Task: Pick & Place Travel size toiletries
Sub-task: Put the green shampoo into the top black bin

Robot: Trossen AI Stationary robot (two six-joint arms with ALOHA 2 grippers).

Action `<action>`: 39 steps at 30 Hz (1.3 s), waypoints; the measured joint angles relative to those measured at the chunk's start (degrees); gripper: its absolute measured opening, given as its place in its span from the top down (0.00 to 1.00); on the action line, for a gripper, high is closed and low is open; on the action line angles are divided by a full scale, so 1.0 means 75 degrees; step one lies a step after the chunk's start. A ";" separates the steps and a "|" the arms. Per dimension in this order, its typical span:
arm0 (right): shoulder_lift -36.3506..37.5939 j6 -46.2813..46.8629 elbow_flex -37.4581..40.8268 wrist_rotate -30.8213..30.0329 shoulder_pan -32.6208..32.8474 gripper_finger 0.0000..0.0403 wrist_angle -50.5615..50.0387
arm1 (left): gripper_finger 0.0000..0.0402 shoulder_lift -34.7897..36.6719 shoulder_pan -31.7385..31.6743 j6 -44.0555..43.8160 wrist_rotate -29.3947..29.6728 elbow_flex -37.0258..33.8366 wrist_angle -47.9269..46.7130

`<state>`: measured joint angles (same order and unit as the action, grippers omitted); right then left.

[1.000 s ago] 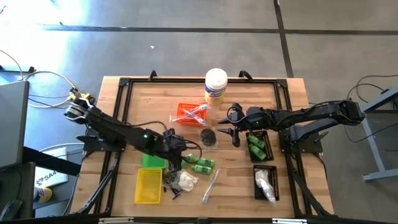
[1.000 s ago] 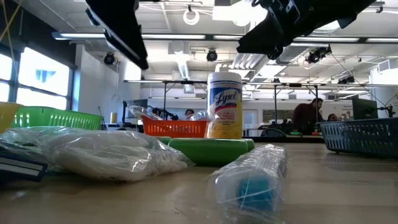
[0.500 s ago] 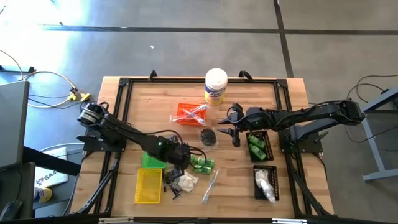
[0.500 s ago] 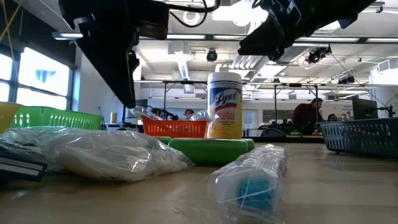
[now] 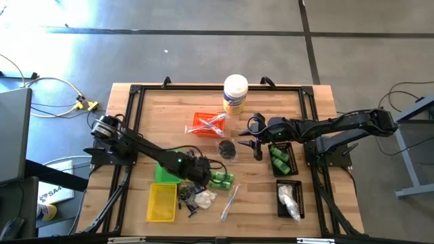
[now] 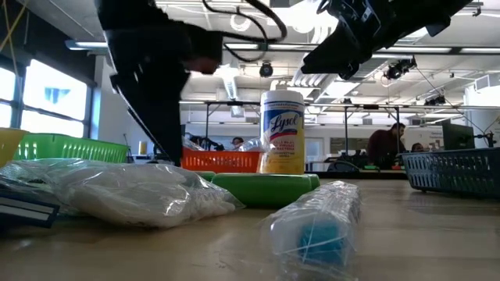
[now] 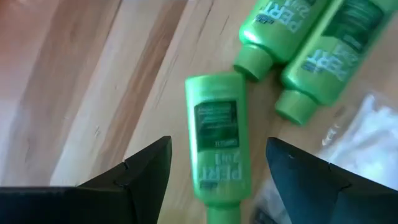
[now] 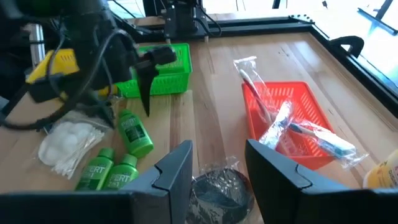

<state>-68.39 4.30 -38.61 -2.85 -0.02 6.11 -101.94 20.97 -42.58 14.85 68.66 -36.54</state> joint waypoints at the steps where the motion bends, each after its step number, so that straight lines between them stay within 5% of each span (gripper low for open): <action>1: -0.0001 0.0003 0.0000 0.0000 0.0001 0.65 -0.0005 | 0.37 -0.0022 0.0000 -0.0037 0.0027 -0.0012 -0.0115; 20: -0.0001 0.0000 0.0000 -0.0026 0.0002 0.65 -0.0230 | 0.37 -0.0721 -0.0411 -0.0014 -0.1030 -0.0014 0.0276; 39: -0.0002 -0.0003 0.0000 -0.0026 0.0001 0.65 -0.0212 | 0.37 -0.0773 -0.0411 0.0102 -0.1200 -0.0009 0.0280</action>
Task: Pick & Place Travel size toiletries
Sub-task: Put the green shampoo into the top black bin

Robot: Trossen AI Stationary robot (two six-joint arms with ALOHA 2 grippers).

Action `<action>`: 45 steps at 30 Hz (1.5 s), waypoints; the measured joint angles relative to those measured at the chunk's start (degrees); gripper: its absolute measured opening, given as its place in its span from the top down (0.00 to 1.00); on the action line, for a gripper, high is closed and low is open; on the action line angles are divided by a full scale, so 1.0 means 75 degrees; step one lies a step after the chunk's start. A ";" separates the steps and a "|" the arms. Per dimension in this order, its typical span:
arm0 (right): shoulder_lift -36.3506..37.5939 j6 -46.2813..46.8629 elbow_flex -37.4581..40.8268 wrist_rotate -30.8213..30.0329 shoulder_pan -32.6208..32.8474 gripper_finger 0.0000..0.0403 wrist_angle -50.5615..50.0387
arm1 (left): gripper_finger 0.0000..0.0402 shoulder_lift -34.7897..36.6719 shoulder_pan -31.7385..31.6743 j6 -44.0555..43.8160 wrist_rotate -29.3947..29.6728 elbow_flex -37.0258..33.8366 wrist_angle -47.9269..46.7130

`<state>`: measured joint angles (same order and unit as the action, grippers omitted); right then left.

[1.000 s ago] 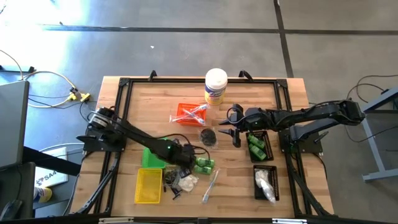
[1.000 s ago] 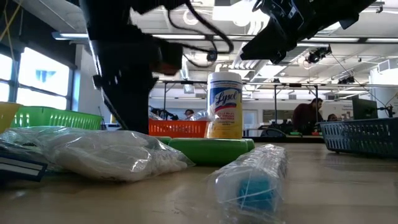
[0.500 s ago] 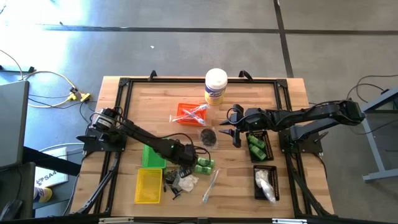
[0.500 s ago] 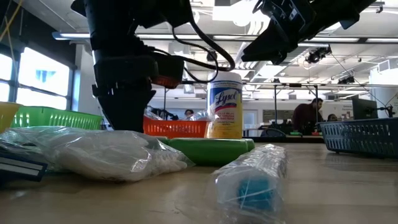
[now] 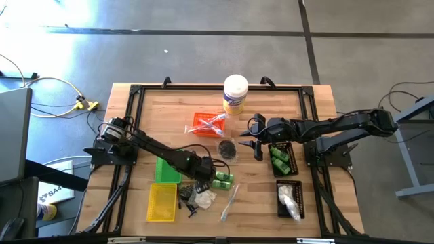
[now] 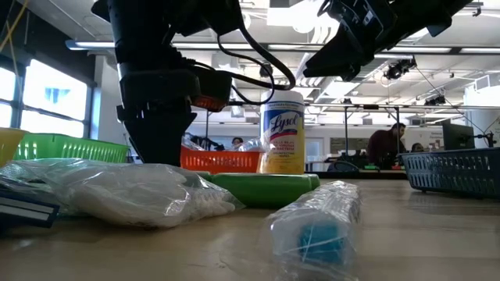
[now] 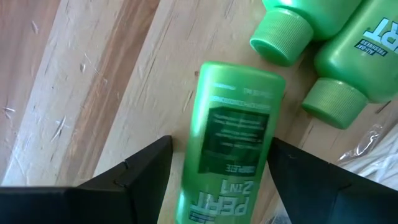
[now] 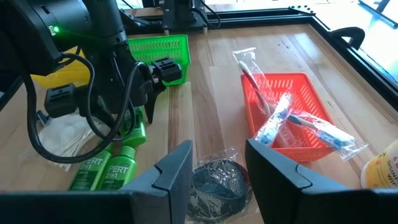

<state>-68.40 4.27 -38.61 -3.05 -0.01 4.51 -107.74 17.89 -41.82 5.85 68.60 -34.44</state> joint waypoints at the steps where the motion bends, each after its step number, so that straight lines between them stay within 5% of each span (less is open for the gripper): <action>1: -0.0003 0.0000 0.0000 0.0000 0.0000 0.65 0.0000 | 0.38 0.0000 0.0000 0.0002 0.0000 0.0000 0.0000; 12: -0.0003 0.0000 0.0000 0.0000 0.0000 0.65 -0.0003 | 0.58 -0.0006 -0.0009 -0.0003 0.0047 -0.0012 -0.0025; 29: 0.0037 -0.0003 0.0000 0.0031 -0.0001 0.65 -0.0012 | 0.55 0.0091 0.0016 0.0293 0.0284 -0.0031 0.0057; 45: 0.1922 -0.0003 -0.0012 0.1507 -0.0003 0.65 -0.0169 | 0.55 0.2319 0.0015 0.1321 0.1309 -0.0027 0.0123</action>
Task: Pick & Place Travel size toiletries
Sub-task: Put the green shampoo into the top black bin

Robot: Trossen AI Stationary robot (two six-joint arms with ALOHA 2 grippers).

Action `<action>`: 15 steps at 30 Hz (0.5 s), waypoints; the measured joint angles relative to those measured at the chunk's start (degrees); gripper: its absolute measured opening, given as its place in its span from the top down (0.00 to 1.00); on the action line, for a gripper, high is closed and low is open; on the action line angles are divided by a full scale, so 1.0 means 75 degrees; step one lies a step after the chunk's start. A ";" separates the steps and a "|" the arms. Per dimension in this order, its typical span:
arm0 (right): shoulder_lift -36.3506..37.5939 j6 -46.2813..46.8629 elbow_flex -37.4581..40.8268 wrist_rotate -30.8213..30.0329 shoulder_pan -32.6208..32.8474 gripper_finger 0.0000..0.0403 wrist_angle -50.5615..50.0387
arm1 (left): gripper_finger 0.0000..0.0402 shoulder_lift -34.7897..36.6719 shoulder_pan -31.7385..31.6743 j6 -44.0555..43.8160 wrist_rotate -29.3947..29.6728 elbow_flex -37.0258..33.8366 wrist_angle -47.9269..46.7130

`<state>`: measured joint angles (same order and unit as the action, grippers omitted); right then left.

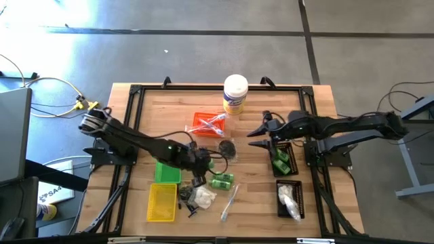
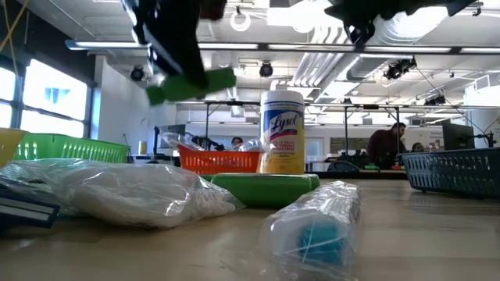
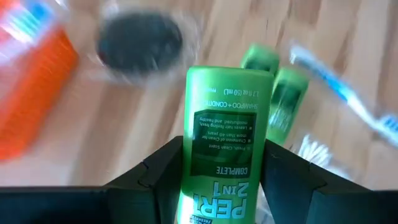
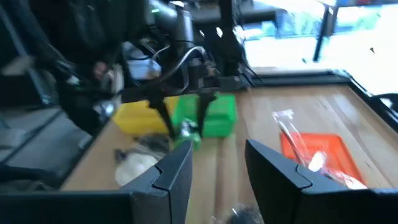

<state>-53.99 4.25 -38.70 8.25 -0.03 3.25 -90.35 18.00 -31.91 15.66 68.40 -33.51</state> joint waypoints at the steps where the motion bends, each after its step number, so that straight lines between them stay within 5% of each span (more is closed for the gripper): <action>1: 0.0134 0.0000 0.0000 0.0111 0.0000 0.65 -0.0008 | 0.55 0.0167 0.0000 0.0102 0.0198 0.0001 0.0003; 8: 0.0702 -0.0155 0.0000 0.0553 0.0003 0.65 -0.0064 | 0.55 0.1049 0.0000 0.1048 0.1789 0.0007 0.0506; 15: 0.0797 -0.0172 0.0000 0.0536 0.0003 0.65 -0.0080 | 0.57 0.1152 0.0003 0.2025 0.2103 0.0015 0.0834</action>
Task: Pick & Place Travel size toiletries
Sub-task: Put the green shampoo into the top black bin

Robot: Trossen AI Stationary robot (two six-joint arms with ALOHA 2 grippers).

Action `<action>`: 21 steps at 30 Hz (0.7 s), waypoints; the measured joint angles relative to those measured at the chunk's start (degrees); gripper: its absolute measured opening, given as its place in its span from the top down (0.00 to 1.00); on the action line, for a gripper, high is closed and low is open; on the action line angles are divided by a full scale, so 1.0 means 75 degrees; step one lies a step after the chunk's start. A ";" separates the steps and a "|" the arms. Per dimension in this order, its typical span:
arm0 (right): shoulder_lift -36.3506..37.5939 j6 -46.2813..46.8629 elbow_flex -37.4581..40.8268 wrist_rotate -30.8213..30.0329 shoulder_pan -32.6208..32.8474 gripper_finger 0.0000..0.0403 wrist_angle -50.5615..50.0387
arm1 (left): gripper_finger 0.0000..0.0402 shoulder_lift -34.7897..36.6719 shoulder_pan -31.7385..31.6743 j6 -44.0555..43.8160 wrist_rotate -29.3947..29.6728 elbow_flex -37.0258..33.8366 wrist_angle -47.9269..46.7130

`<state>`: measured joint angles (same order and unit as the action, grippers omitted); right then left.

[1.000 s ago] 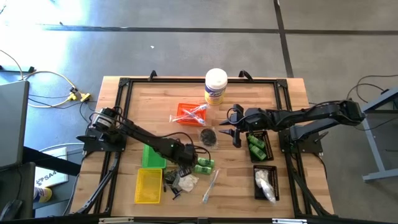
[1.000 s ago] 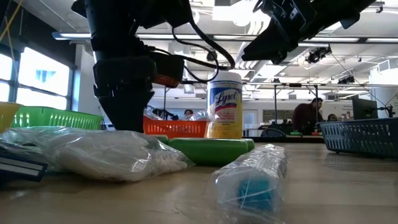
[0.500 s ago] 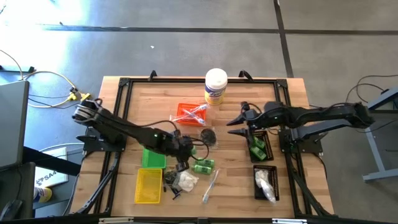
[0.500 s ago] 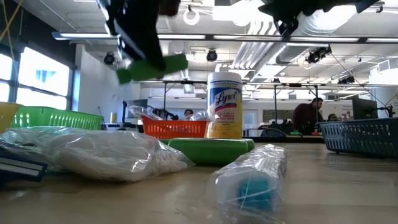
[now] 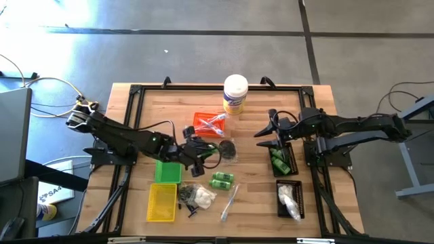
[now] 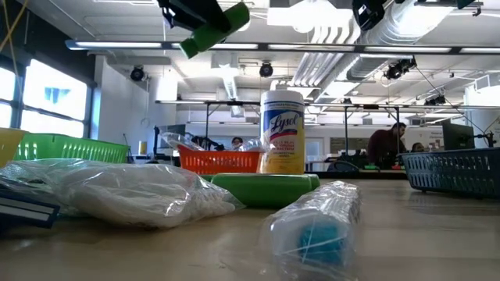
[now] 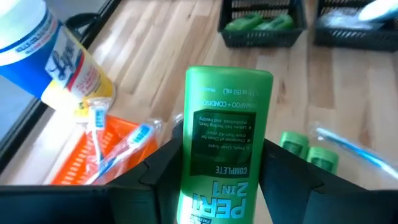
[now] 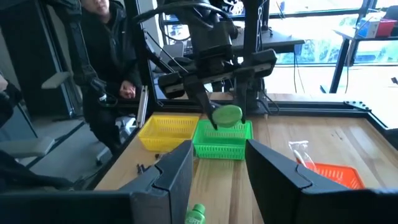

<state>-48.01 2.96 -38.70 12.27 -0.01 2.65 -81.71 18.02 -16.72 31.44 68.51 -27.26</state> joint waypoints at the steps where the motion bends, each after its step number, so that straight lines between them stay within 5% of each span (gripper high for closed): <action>1: -0.0013 0.0000 0.0000 0.0000 0.0000 0.65 0.0006 | 0.58 0.0000 -0.0001 0.0020 0.0069 -0.0014 -0.0003; 9: -0.0506 0.0232 0.0003 -0.0015 0.0000 0.65 0.0112 | 0.59 -0.0003 -0.0003 0.0255 0.0052 -0.1182 0.1764; 21: -0.2489 0.0103 0.0012 -0.0015 0.0392 0.65 0.0672 | 0.59 -0.0003 -0.0004 0.1236 -0.0435 -0.3540 0.7583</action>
<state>-66.68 3.74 -38.61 12.16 2.93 7.69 -81.73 17.99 -7.45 28.18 41.96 29.61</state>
